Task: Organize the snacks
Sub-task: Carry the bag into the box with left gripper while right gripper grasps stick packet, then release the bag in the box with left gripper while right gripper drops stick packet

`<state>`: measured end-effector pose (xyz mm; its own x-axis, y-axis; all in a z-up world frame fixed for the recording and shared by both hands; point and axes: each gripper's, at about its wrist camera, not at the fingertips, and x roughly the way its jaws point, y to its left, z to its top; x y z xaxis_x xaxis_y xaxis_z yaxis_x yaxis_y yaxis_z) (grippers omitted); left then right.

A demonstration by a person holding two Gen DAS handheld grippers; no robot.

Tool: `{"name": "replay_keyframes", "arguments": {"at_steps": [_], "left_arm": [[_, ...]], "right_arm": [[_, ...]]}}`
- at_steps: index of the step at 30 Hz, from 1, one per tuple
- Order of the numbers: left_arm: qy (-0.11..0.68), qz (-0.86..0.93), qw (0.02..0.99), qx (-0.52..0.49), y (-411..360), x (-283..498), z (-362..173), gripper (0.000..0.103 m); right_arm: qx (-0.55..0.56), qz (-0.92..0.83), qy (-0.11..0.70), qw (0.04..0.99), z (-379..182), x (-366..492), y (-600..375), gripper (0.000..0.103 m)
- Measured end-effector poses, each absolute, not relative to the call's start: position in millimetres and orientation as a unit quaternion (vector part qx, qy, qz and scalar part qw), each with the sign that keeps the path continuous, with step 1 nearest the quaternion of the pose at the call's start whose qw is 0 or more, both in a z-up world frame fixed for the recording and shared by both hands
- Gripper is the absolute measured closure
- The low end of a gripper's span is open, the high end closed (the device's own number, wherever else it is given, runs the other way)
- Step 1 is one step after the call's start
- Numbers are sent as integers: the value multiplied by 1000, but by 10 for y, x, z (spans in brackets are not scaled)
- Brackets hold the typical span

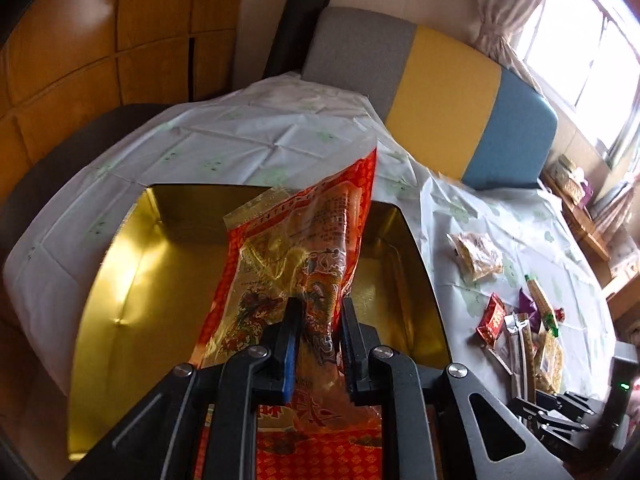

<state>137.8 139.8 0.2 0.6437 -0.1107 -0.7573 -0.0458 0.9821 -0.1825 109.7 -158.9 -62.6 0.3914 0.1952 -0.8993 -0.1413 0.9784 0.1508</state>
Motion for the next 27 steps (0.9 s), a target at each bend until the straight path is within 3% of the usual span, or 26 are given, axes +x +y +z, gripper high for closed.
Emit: {"name": "replay_keyframes", "arguments": {"at_steps": [10, 14, 16, 20, 27], "left_arm": [[406, -14, 911, -72, 1047, 1398, -40, 83], [406, 14, 912, -60, 1048, 1227, -34, 77], [407, 24, 911, -62, 1058, 1130, -35, 73], [406, 39, 911, -66, 1079, 923, -38, 52], [397, 65, 914, -45, 1090, 658, -45, 38]], "right_arm": [[10, 102, 541, 835, -664, 1135, -1593, 70], [9, 103, 533, 840, -672, 1127, -1593, 70], [6, 104, 526, 844, -667, 1081, -1599, 70], [8, 97, 512, 854, -659, 1015, -1609, 72], [56, 99, 512, 851, -604, 859, -1705, 81]]}}
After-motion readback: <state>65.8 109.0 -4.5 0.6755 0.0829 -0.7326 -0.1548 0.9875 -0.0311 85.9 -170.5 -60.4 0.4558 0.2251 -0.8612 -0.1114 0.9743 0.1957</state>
